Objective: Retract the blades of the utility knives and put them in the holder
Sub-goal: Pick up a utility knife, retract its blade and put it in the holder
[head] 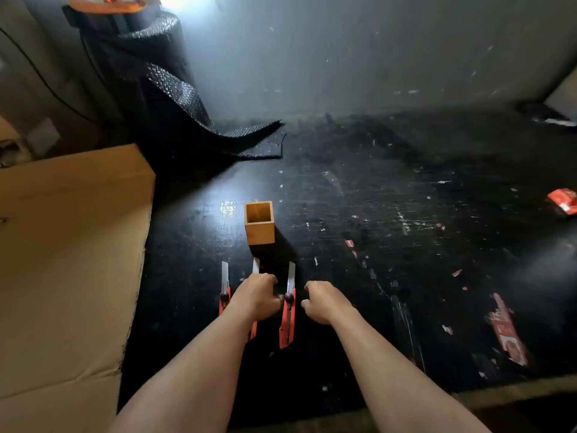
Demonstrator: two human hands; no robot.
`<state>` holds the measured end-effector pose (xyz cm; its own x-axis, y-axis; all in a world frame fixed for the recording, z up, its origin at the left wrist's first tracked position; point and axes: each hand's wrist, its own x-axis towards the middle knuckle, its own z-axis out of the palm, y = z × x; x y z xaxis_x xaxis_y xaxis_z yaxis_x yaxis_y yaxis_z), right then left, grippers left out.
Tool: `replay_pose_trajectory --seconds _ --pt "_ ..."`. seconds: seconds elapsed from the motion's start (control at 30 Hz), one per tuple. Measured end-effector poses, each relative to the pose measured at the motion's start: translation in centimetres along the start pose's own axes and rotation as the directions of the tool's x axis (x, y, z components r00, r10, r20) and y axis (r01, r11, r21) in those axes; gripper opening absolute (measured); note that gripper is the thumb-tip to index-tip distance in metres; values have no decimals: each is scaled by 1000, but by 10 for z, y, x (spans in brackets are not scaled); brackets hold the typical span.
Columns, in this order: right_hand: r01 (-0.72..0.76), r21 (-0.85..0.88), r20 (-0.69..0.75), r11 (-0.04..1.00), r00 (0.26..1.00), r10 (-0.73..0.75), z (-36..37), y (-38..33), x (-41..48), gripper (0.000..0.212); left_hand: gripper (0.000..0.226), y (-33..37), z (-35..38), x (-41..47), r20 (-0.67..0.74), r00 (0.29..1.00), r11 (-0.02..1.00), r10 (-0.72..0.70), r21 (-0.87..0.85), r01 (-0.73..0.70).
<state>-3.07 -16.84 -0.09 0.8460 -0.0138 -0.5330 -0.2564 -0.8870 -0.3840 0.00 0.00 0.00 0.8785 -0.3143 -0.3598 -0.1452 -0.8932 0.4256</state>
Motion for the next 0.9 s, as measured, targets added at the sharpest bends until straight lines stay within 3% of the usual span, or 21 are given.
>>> replay_pose_trajectory --seconds 0.17,0.27,0.4,0.53,0.63,0.9 --pt "-32 122 36 992 999 28 31 6 8 31 18 -6 32 3 105 992 997 -69 -22 71" --pt "-27 184 -17 983 999 31 55 7 8 33 15 -5 50 6 75 993 989 -92 -112 100" --pt "-22 333 -103 943 993 60 83 6 4 40 16 -1 70 5 -43 973 933 -226 -296 203" --pt "-83 554 -77 828 986 151 84 5 3 43 24 0 77 4 34 945 798 -324 -527 292" --pt "-116 675 -37 729 981 190 82 8 1 39 26 -6 77 3 88 936 725 -342 -609 322" --pt "-15 842 -81 540 985 154 46 10 -5 35 29 0 43 9 89 963 606 -256 -761 231"
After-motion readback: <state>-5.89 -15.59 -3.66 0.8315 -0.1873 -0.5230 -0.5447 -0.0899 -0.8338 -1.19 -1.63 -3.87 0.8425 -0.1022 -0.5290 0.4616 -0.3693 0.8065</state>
